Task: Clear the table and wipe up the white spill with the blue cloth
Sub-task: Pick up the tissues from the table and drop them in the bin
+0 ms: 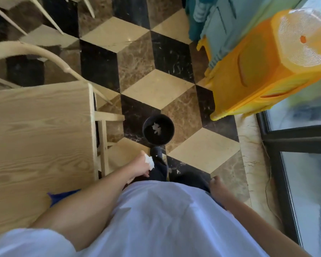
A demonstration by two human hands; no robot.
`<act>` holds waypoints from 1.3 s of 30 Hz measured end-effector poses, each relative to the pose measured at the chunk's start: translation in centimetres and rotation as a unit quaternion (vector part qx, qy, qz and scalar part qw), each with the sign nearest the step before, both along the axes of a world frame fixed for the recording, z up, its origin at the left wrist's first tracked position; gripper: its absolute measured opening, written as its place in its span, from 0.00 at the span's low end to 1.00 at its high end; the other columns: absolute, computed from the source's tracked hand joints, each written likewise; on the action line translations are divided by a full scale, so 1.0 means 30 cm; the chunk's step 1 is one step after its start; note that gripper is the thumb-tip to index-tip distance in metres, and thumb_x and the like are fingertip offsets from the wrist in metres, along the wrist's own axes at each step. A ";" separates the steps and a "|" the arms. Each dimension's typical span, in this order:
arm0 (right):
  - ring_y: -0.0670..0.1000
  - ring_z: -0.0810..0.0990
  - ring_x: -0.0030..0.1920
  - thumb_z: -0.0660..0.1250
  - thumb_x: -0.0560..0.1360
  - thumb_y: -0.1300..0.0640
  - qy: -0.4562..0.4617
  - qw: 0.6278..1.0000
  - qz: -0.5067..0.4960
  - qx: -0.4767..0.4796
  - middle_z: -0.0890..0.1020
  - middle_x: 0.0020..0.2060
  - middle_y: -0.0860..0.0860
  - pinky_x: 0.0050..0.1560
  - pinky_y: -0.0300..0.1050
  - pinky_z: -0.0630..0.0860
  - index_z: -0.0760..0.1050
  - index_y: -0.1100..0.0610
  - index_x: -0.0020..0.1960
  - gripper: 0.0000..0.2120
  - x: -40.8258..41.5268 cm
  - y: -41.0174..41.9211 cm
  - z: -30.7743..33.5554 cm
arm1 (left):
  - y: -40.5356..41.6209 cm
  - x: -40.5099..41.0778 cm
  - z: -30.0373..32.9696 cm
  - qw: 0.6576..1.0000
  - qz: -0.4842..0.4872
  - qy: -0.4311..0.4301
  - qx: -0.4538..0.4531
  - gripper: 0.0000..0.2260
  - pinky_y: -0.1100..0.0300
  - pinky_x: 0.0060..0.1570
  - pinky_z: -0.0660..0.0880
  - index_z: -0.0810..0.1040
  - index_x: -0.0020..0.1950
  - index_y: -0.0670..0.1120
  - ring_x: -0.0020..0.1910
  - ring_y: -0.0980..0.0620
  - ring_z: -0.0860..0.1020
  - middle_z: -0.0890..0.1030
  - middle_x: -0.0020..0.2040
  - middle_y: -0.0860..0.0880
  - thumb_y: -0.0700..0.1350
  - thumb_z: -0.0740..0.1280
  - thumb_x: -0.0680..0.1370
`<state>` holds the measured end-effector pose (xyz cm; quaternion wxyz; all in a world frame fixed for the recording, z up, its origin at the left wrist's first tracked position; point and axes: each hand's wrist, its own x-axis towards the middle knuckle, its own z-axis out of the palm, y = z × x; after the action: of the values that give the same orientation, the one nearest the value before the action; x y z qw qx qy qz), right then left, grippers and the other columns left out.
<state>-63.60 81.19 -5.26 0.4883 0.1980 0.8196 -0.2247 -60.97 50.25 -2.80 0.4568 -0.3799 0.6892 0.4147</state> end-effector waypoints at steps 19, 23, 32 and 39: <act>0.56 0.81 0.46 0.64 0.72 0.56 -0.015 0.976 0.212 -0.049 0.82 0.45 0.54 0.47 0.51 0.82 0.79 0.57 0.51 0.09 -0.526 -0.639 -0.230 | -0.040 -0.342 -0.314 0.980 0.169 0.053 -0.092 0.17 0.57 0.50 0.77 0.74 0.66 0.43 0.55 0.46 0.78 0.78 0.60 0.45 0.40 0.66 0.78; 0.57 0.81 0.50 0.63 0.75 0.58 -0.030 0.971 0.228 -0.058 0.82 0.48 0.53 0.50 0.53 0.82 0.77 0.53 0.59 0.14 -0.547 -0.677 -0.505 | -0.036 -0.383 -0.579 0.976 0.148 0.074 -0.138 0.13 0.63 0.39 0.71 0.73 0.60 0.45 0.47 0.50 0.76 0.77 0.51 0.49 0.42 0.69 0.77; 0.49 0.85 0.36 0.66 0.76 0.57 -0.052 0.975 0.197 -0.084 0.83 0.34 0.48 0.32 0.35 0.80 0.77 0.48 0.46 0.05 -0.556 -0.664 -1.174 | -0.083 -0.332 -1.220 0.965 0.242 0.057 -0.082 0.08 0.57 0.40 0.84 0.73 0.52 0.47 0.40 0.50 0.85 0.78 0.48 0.48 0.36 0.67 0.77; 0.48 0.86 0.41 0.70 0.70 0.54 -0.037 0.984 0.133 -0.111 0.86 0.42 0.50 0.46 0.48 0.84 0.80 0.49 0.58 0.15 -0.505 -0.685 -1.534 | -0.066 -0.273 -1.555 0.953 0.274 0.048 -0.123 0.08 0.59 0.41 0.82 0.75 0.48 0.46 0.48 0.47 0.84 0.78 0.50 0.48 0.35 0.70 0.75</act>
<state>-78.75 60.63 -51.28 0.5626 0.0400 0.7903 -0.2395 -69.17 48.26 -49.45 0.2413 -0.5871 0.6257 0.4534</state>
